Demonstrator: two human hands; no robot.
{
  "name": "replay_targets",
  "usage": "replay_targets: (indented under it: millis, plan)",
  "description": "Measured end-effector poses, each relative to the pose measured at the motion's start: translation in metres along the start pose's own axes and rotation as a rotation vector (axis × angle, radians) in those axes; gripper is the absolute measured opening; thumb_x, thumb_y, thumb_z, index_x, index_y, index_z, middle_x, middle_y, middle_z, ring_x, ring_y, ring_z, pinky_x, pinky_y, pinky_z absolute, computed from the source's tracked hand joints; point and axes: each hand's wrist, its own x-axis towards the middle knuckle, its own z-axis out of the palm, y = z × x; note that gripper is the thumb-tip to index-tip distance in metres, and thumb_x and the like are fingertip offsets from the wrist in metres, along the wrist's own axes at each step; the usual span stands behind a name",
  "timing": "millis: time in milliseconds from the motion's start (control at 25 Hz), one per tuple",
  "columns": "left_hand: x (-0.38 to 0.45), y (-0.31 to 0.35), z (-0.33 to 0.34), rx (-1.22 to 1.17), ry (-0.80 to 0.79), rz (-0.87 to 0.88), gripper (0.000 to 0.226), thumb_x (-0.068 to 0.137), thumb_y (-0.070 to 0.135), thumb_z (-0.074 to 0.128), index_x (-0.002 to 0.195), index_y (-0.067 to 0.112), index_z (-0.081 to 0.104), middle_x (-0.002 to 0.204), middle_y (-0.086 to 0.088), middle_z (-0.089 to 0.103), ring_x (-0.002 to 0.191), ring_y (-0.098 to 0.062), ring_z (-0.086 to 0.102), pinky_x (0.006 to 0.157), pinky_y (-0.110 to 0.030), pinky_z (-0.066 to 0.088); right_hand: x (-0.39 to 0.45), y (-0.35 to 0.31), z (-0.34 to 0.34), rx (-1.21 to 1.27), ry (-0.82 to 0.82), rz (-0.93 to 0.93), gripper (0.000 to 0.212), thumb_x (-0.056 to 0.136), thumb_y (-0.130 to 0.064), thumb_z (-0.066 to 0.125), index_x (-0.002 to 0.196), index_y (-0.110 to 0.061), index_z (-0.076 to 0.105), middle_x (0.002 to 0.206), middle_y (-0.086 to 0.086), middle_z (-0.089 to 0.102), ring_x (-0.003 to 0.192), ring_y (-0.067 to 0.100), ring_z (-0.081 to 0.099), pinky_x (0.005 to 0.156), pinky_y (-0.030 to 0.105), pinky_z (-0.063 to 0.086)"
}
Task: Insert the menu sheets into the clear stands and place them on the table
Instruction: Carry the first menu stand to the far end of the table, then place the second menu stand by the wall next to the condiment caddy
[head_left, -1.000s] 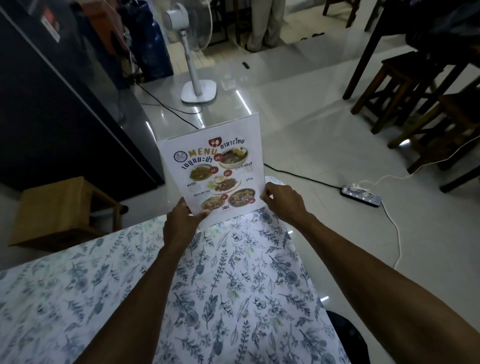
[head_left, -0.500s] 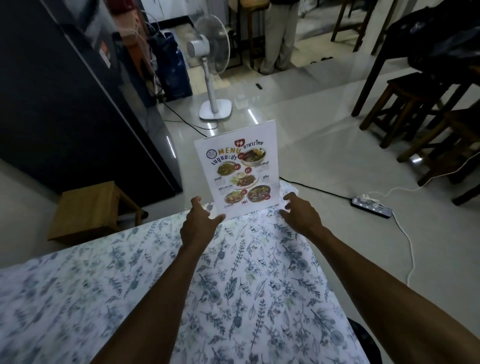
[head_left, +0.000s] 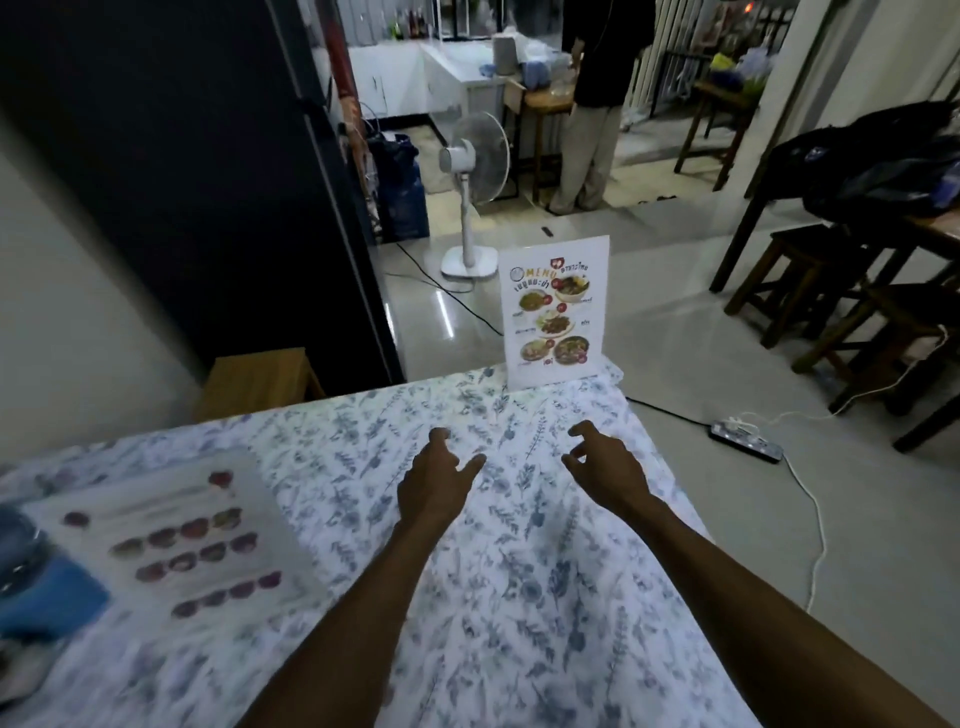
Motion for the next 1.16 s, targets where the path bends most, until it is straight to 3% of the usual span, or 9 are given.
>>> replay_targets:
  millis: [360,600,720,960,1160]
  plan:
    - [-0.145,-0.131,-0.105,-0.053,0.076,-0.068,0.058,0.089,0.062,0.059,0.133,0.025,0.048,0.110,0.006,0.070,0.098,-0.021,0.069,0.077,-0.036,0.054,-0.145,-0.132,0.067,-0.034,-0.129,-0.162,0.036,0.096,-0.033,0.060,0.129,-0.021,0.051,0.107,-0.002,0.074,0.096,0.023,0.069,0.068,0.031,0.047]
    - [-0.183,-0.211,-0.156,-0.063,0.172,-0.200,0.062,0.089,0.062,0.059,0.138,0.024,0.048,0.112,0.005,0.073,0.106,-0.023,0.069,0.088,-0.038,0.055,-0.178,-0.201,0.129,-0.057,-0.254,-0.300,0.036,0.095,-0.033,0.058,0.129,-0.024,0.049,0.104,-0.006,0.074,0.096,0.021,0.068,0.073,0.033,0.052]
    - [-0.187,-0.246,-0.171,-0.072,0.204,-0.247,0.056,0.090,0.058,0.060,0.136,0.026,0.048,0.113,0.005,0.074,0.108,-0.023,0.069,0.087,-0.037,0.051,-0.176,-0.224,0.156,-0.080,-0.312,-0.334,0.037,0.095,-0.034,0.059,0.129,-0.023,0.051,0.102,-0.006,0.076,0.093,0.021,0.070,0.075,0.036,0.057]
    - [-0.156,-0.292,-0.189,-0.060,0.214,-0.376,0.050,0.090,0.058,0.061,0.127,0.024,0.052,0.117,0.004,0.072,0.107,-0.022,0.068,0.078,-0.031,0.046,-0.135,-0.239,0.200,-0.127,-0.329,-0.199,0.050,0.092,-0.040,0.059,0.137,-0.018,0.050,0.116,0.005,0.074,0.107,0.027,0.069,0.085,0.041,0.057]
    - [-0.101,-0.312,-0.191,-0.078,0.179,-0.408,0.056,0.087,0.046,0.072,0.132,0.021,0.049,0.129,-0.002,0.067,0.112,-0.026,0.067,0.089,-0.041,0.053,-0.103,-0.247,0.223,-0.078,-0.320,-0.170,0.050,0.092,-0.038,0.065,0.136,-0.018,0.051,0.122,0.002,0.072,0.113,0.025,0.067,0.086,0.039,0.054]
